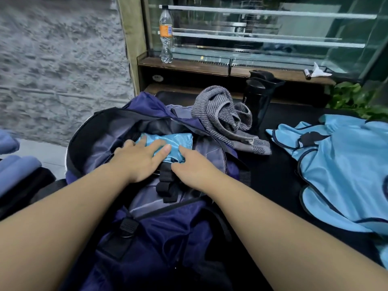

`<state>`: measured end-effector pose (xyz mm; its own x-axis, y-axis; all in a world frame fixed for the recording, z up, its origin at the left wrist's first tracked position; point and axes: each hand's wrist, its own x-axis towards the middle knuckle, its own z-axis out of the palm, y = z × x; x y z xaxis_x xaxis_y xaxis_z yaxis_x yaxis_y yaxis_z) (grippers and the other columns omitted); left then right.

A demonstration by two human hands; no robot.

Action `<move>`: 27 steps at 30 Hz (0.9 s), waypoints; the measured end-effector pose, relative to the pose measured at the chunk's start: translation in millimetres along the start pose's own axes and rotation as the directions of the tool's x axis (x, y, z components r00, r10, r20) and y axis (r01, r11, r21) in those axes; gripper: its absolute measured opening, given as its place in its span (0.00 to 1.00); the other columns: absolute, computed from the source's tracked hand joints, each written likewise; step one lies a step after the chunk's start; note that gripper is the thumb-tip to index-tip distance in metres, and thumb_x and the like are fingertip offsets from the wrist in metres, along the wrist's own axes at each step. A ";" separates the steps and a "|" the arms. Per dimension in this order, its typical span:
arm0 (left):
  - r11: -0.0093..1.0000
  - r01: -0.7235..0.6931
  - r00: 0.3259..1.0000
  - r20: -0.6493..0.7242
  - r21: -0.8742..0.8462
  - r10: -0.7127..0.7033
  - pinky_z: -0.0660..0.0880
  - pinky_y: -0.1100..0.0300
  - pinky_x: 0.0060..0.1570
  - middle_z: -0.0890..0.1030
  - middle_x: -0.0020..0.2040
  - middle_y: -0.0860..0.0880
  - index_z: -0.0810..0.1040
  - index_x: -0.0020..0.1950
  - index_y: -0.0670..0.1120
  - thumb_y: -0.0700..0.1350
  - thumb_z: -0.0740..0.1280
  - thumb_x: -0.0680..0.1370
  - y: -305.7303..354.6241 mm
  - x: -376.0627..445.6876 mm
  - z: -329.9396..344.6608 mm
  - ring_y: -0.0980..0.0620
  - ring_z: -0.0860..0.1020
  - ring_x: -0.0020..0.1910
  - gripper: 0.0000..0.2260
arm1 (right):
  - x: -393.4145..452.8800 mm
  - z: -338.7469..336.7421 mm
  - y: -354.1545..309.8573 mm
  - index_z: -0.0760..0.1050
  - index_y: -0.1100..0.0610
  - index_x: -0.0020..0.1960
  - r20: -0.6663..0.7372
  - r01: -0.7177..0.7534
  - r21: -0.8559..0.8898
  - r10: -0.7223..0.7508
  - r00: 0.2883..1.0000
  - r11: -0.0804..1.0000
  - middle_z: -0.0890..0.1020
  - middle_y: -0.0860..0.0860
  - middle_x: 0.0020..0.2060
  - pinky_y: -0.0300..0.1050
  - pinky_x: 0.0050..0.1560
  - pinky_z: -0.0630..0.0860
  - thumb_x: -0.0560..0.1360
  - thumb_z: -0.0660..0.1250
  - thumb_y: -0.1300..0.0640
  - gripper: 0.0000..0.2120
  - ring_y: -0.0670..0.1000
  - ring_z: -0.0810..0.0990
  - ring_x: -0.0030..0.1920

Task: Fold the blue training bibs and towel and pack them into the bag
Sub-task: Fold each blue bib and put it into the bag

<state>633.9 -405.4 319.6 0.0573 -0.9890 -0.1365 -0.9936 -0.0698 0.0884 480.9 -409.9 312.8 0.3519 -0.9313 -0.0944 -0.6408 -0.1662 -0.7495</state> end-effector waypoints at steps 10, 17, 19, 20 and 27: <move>0.990 -0.073 0.997 -0.032 -0.117 0.070 0.43 0.41 0.71 0.54 0.79 0.50 0.51 0.72 0.72 0.65 0.39 0.77 29.1 -29.5 -0.3 0.45 0.49 0.77 0.23 | -28.8 -16.3 5.7 0.64 0.58 0.74 -0.112 0.132 -0.035 -0.135 0.984 0.991 0.70 0.54 0.70 0.41 0.69 0.60 0.82 0.55 0.56 0.21 0.52 0.65 0.71; 0.707 -0.477 0.840 -0.507 -0.521 0.193 0.66 0.47 0.66 0.81 0.58 0.56 0.69 0.71 0.57 0.57 0.58 0.74 112.3 -97.9 18.0 0.54 0.77 0.59 0.24 | -117.7 -41.4 56.6 0.61 0.54 0.75 -0.287 0.288 -0.133 -0.315 0.905 0.948 0.70 0.48 0.71 0.38 0.71 0.60 0.81 0.53 0.52 0.23 0.46 0.67 0.70; 0.627 -0.566 0.798 -0.547 -0.536 0.253 0.70 0.52 0.64 0.81 0.58 0.57 0.70 0.70 0.56 0.53 0.62 0.73 134.9 -112.9 33.5 0.56 0.77 0.59 0.24 | -149.5 -48.6 82.7 0.59 0.50 0.75 -0.328 0.243 -0.194 -0.297 0.897 0.950 0.68 0.45 0.71 0.38 0.72 0.58 0.80 0.50 0.47 0.25 0.43 0.64 0.72; 0.613 -0.602 0.775 -0.560 -0.512 0.294 0.71 0.52 0.63 0.80 0.58 0.57 0.70 0.70 0.57 0.51 0.63 0.73 145.8 -119.9 44.0 0.56 0.77 0.60 0.24 | -165.3 -53.1 98.7 0.58 0.48 0.75 -0.356 0.206 -0.234 -0.281 0.891 0.950 0.65 0.42 0.71 0.38 0.72 0.56 0.79 0.48 0.45 0.25 0.42 0.60 0.73; 0.743 -0.646 0.679 -0.576 -0.173 0.456 0.63 0.62 0.58 0.83 0.53 0.55 0.76 0.64 0.54 0.47 0.68 0.70 175.4 -145.6 106.2 0.58 0.74 0.60 0.22 | -250.1 -109.2 198.4 0.63 0.54 0.71 -0.602 -0.203 -0.585 -0.252 0.758 0.785 0.70 0.55 0.69 0.54 0.69 0.54 0.78 0.52 0.50 0.22 0.54 0.62 0.70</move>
<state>440.9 -259.8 250.2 -0.3580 -0.7783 0.5158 -0.7590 0.5643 0.3248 191.2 -245.4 259.3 0.0177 -0.8588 0.5120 -0.9739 -0.1308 -0.1856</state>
